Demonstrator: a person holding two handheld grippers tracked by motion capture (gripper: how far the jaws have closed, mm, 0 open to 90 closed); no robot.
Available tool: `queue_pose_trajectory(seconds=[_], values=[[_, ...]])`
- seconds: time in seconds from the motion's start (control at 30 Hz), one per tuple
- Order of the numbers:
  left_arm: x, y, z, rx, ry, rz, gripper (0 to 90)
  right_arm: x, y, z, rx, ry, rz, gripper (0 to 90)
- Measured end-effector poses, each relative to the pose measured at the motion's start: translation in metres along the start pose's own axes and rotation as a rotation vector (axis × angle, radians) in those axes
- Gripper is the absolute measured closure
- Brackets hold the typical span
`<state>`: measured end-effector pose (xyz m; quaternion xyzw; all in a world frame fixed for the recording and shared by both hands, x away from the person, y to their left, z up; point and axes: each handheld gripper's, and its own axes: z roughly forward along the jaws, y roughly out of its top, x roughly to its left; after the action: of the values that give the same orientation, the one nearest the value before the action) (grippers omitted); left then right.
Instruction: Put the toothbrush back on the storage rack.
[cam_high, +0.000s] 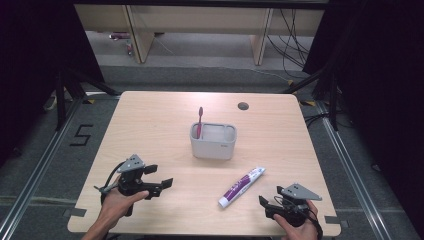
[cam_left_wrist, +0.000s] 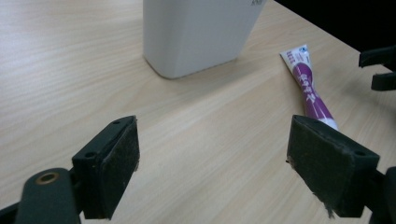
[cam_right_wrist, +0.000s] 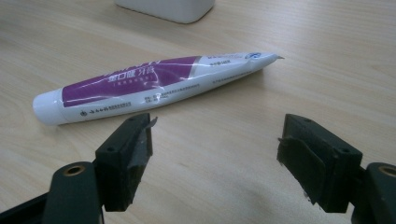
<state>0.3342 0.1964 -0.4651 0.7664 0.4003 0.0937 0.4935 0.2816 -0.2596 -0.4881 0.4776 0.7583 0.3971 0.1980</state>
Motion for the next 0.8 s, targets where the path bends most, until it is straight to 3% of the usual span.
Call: queue_pose_trajectory(seconds=[0.2,0.33,0.43,0.6,0.63,0.67,0.8], values=[[-0.003,-0.017,-0.009,0.025,0.008,0.012,16.6,0.001,0.000,0.000,0.001,0.003,-0.002,26.2],[-0.005,-0.028,-0.015,0.037,0.005,0.014,16.6,0.002,-0.001,0.000,0.002,0.013,0.029,26.4],[-0.009,-0.036,-0.018,0.051,0.002,0.021,16.7,0.002,-0.001,0.000,0.000,0.015,0.027,26.6],[-0.014,-0.048,-0.021,0.060,-0.002,0.028,16.8,0.002,-0.001,-0.001,-0.003,0.008,0.007,26.8],[-0.015,-0.050,-0.021,0.064,-0.003,0.029,16.8,0.000,-0.001,0.000,0.000,0.037,-0.002,26.7],[-0.017,-0.052,-0.021,0.065,0.006,0.031,16.8,0.000,-0.001,-0.003,0.007,0.013,-0.025,26.7],[-0.022,-0.059,-0.022,0.084,-0.003,0.038,16.8,0.000,-0.001,-0.002,0.000,0.011,-0.024,27.0]])
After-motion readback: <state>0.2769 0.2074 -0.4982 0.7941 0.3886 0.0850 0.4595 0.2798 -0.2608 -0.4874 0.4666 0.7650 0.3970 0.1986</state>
